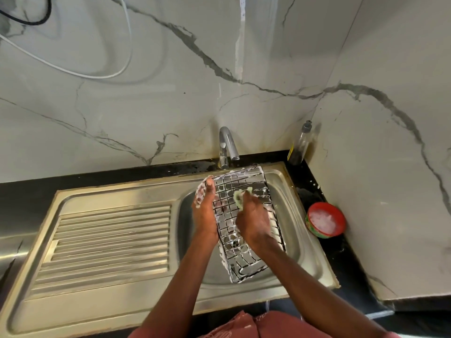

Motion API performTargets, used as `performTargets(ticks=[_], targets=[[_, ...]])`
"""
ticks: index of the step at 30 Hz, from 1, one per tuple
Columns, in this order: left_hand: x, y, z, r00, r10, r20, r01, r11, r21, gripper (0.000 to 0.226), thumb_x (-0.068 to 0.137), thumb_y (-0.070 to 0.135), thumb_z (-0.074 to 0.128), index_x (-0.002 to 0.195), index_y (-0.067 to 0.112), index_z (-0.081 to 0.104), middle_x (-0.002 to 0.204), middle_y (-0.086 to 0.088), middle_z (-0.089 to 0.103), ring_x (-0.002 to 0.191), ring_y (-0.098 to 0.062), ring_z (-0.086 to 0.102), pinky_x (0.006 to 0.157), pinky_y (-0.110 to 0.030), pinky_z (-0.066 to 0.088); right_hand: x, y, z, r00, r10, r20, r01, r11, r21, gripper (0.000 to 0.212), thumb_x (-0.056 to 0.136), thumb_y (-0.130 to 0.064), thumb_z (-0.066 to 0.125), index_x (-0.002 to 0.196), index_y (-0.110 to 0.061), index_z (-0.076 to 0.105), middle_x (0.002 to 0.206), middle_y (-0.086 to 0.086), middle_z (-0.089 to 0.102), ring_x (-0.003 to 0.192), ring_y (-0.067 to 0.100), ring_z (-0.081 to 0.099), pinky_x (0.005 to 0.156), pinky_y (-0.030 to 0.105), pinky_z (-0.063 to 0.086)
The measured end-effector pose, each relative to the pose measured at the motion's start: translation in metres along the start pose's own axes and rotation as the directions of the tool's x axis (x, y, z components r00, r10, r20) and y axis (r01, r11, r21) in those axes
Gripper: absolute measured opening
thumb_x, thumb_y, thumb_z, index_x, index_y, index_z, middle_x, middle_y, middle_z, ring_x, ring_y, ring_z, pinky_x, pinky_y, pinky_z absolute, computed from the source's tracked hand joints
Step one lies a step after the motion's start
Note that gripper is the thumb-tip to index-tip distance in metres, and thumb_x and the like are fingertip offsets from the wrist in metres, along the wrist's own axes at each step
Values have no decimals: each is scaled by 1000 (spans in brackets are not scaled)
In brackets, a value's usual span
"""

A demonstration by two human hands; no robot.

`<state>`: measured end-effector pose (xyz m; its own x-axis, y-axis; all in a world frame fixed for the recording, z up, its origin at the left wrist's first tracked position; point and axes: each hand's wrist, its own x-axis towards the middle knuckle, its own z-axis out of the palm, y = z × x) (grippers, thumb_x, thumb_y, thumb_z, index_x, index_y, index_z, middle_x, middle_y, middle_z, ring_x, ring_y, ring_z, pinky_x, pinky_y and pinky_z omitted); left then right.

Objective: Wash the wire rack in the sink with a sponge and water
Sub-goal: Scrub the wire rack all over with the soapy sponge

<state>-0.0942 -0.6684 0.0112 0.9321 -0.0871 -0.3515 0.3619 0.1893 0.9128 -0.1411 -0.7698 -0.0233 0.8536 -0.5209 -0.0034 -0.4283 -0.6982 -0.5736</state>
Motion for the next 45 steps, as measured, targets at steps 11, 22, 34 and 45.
performTargets(ticks=[11,22,34,45], targets=[[-4,1,-6,997,35,-76,-43,992,-116,101,64,86,68,144,26,56,139,5,60,123,-17,57,111,-51,42,-23,19,2,987,38,156,-4,978,-208,50,88,1,60,133,-16,44,121,7,61,103,23,63,86,33,53],[-3,-10,-22,994,32,-103,-43,994,-103,85,60,88,72,128,36,66,126,4,71,118,-23,66,93,-46,57,-43,26,10,974,47,220,17,960,-280,49,86,-4,60,133,-11,48,126,14,61,110,35,63,88,41,52],[17,-6,-20,984,128,-125,-129,992,0,59,78,55,72,124,18,69,111,6,74,101,-9,68,82,-30,57,-26,-5,13,870,137,474,-330,875,353,25,87,9,57,97,-12,67,95,4,70,89,20,70,65,23,55],[17,-4,-15,981,170,91,-182,970,159,47,76,65,78,115,40,72,114,17,76,112,-5,68,105,-46,52,17,6,5,885,-427,183,465,813,-350,78,73,19,62,139,-12,35,124,17,59,108,31,60,84,39,60]])
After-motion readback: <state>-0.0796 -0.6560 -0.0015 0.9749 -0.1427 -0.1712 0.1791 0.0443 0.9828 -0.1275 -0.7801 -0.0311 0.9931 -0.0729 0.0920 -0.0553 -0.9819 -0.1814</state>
